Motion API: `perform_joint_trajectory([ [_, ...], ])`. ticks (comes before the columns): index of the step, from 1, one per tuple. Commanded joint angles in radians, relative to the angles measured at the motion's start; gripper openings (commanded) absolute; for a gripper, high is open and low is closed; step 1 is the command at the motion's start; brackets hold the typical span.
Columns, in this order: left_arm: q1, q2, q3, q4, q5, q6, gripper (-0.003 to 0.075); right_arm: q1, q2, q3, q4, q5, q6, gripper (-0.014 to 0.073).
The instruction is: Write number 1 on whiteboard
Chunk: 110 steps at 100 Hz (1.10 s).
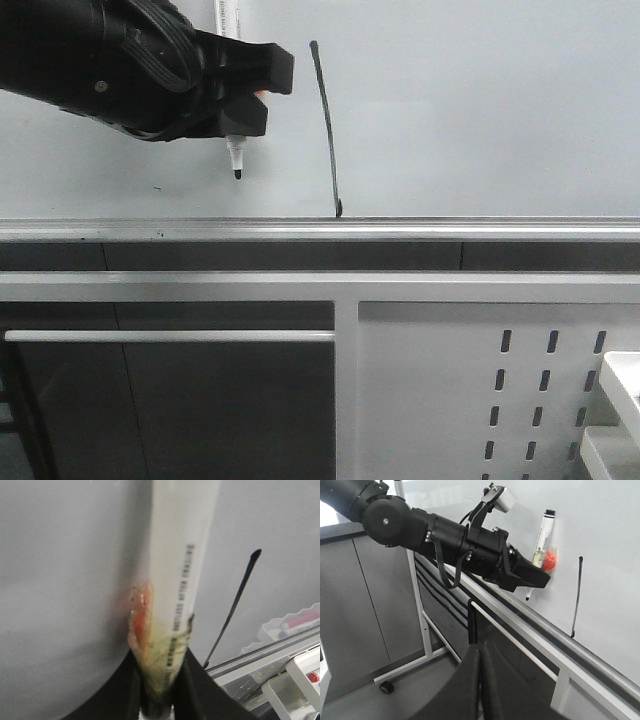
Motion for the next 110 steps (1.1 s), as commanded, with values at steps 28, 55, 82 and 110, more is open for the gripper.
perform_joint_trajectory([
  [28,0.019,-0.028,-0.048,-0.025,-0.142,-0.015,0.0323,-0.008,0.000,-0.025,0.028,-0.067,-0.003,-0.0042],
  [55,0.019,-0.028,-0.048,-0.025,-0.142,-0.015,0.0347,-0.008,0.000,-0.025,0.028,-0.065,-0.003,-0.0042],
  [82,0.019,-0.126,-0.048,0.025,0.025,-0.012,0.0538,-0.008,0.000,-0.025,0.028,-0.065,-0.003,-0.0042],
  [110,0.019,-0.405,0.036,0.106,0.218,0.013,0.0533,-0.008,-0.028,-0.025,0.028,-0.040,-0.003,-0.0042],
])
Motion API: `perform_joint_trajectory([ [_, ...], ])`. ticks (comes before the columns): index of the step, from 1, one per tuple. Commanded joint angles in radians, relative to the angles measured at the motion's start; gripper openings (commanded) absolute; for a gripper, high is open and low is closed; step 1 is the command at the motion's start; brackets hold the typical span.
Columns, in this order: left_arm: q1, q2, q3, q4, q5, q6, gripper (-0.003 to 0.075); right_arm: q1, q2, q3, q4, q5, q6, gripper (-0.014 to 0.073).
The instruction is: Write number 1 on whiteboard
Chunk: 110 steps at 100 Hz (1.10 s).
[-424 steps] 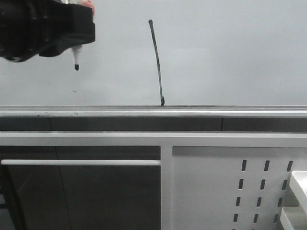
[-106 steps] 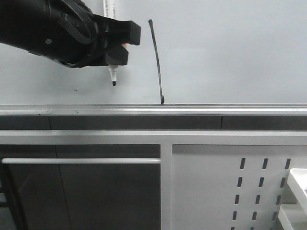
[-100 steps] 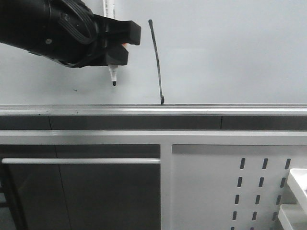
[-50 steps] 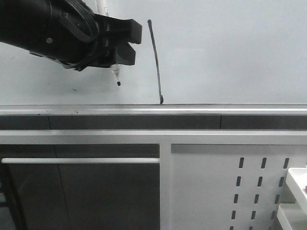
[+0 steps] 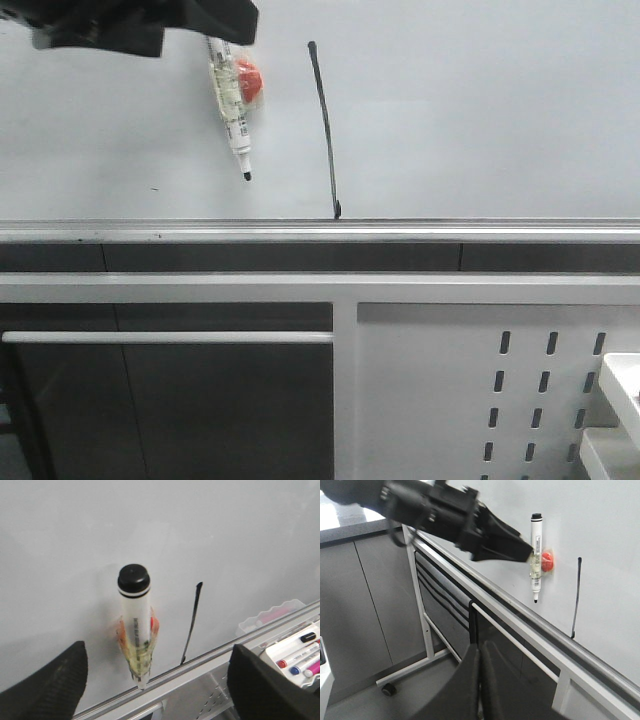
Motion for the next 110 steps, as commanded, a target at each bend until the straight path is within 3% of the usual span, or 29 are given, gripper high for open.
perform_joint_trajectory([
  [1,0.002,-0.118,0.016,0.012,-0.026,0.005,0.0533,-0.008,-0.023,-0.025,0.017,-0.037,-0.003,-0.0042],
  [10,0.002,-0.233,0.076,0.012,-0.024,0.005,0.0529,-0.008,-0.060,-0.025,0.017,-0.033,-0.003,-0.0042],
  [17,0.002,-0.333,0.121,0.012,0.003,0.005,0.0473,-0.008,-0.103,-0.025,0.017,-0.026,-0.003,-0.0042],
  [24,0.002,-0.443,0.173,0.015,0.036,0.005,0.0346,-0.008,-0.154,-0.025,-0.003,0.005,-0.003,-0.0048],
  [39,0.002,-0.702,0.278,0.073,0.124,0.005,-0.0022,-0.008,-0.260,-0.025,-0.123,0.094,-0.003,-0.0048],
  [70,0.002,-1.083,0.360,0.116,0.257,0.006,-0.0020,-0.008,-0.346,-0.025,-0.148,0.125,-0.003,-0.0048],
  [110,0.002,-1.131,0.360,0.114,0.279,0.006,-0.0020,-0.008,-0.346,-0.025,-0.148,0.123,-0.003,-0.0048],
])
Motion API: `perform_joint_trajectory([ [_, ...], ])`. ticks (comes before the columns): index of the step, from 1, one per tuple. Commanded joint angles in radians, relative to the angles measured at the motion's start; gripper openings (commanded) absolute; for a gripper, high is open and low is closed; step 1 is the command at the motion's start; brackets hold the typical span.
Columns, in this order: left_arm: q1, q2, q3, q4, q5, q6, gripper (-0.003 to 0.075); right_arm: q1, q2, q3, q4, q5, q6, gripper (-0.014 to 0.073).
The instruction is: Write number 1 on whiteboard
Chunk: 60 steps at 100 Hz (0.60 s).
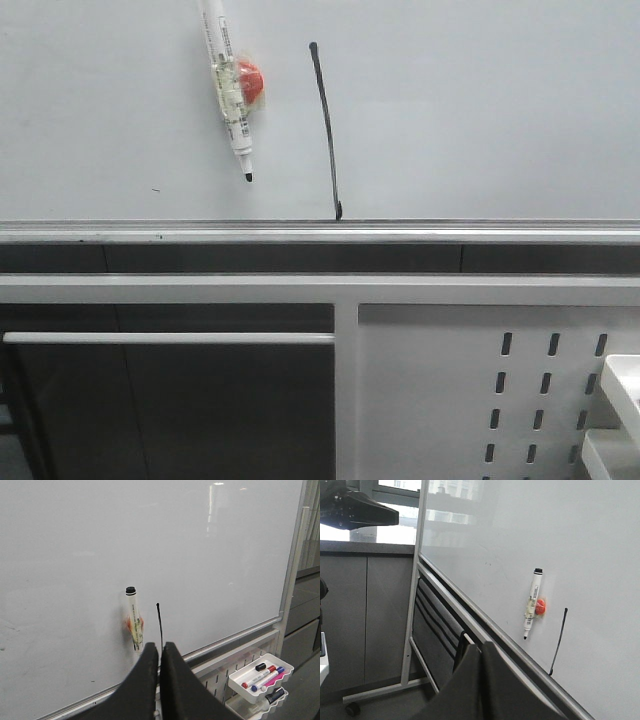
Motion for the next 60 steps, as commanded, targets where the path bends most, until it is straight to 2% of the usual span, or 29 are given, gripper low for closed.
perform_joint_trajectory([
  [1,0.002,0.011,-0.026,-0.004,-0.064,0.002,-0.0020,-0.008,0.012,-0.025,0.008,-0.062,-0.003,-0.0048],
  [31,0.002,0.008,-0.010,-0.021,-0.060,0.002,-0.0020,-0.008,0.012,-0.025,0.008,-0.062,-0.003,-0.0048],
  [40,0.007,0.008,0.008,0.070,-0.073,0.002,-0.0020,-0.008,0.012,-0.025,0.008,-0.062,-0.003,-0.0048],
  [49,0.050,0.006,0.045,0.143,-0.089,0.025,-0.0020,-0.008,0.012,-0.025,0.008,-0.062,-0.003,-0.0048],
  [60,0.167,-0.029,0.122,0.060,-0.147,0.180,-0.0020,-0.008,0.012,-0.025,0.008,-0.062,-0.003,-0.0048],
])
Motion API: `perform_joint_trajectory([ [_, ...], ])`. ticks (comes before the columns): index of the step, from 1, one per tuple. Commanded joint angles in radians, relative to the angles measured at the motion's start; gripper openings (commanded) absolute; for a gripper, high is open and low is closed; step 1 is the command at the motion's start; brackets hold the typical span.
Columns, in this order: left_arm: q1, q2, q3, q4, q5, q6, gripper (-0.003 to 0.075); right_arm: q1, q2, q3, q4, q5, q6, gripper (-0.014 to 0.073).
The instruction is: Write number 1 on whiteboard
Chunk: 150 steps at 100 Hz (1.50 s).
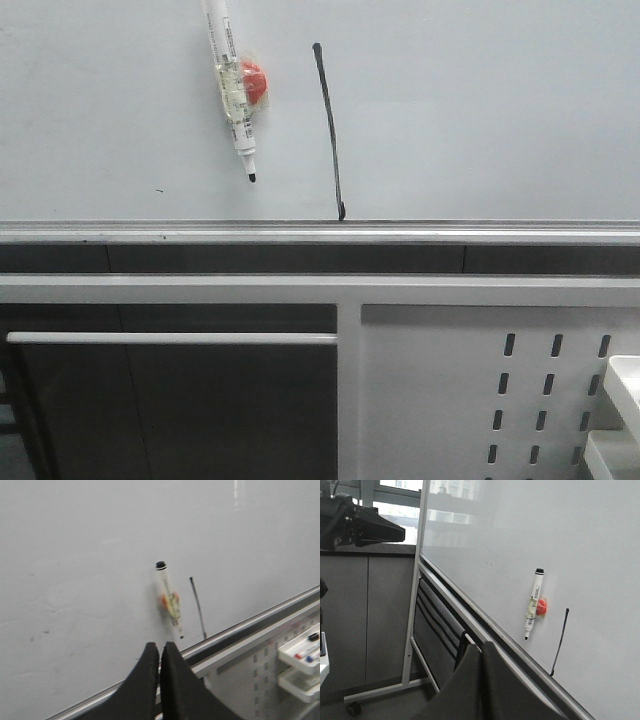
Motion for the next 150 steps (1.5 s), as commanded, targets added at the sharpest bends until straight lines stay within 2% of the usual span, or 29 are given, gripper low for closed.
perform_joint_trajectory([
  [1,0.085,-0.018,0.033,-0.051,-0.122,0.107,-0.0020,-0.008,0.012,-0.025,0.008,-0.063,-0.005,-0.0048],
  [7,0.168,-0.046,0.085,-0.116,-0.163,0.155,-0.0020,-0.008,0.012,-0.025,0.008,-0.063,-0.005,-0.0048],
  [27,0.421,-0.098,0.215,-0.173,-0.223,0.154,-0.0020,-0.008,0.012,-0.025,0.008,-0.063,-0.005,-0.0048],
  [41,0.513,-0.098,0.273,-0.177,-0.223,0.123,-0.0020,-0.008,0.012,-0.025,0.008,-0.065,-0.005,-0.0048],
  [55,0.514,-0.098,0.338,-0.177,-0.232,0.004,-0.0020,-0.008,0.012,-0.025,0.008,-0.065,-0.005,-0.0048],
  [72,0.514,-0.098,0.338,-0.073,-0.154,-0.113,-0.0020,-0.008,0.012,-0.025,0.008,-0.065,-0.005,-0.0048],
  [82,0.514,-0.098,0.338,-0.066,-0.064,-0.168,-0.0020,-0.008,0.012,-0.025,0.008,-0.065,-0.005,-0.0048],
  [89,0.514,-0.098,0.338,-0.084,0.006,-0.171,-0.0020,-0.008,0.012,-0.025,0.008,-0.065,-0.005,-0.0048],
  [150,0.514,-0.098,0.338,-0.090,0.004,-0.171,-0.0020,-0.008,0.012,-0.025,0.008,-0.065,-0.005,-0.0048],
])
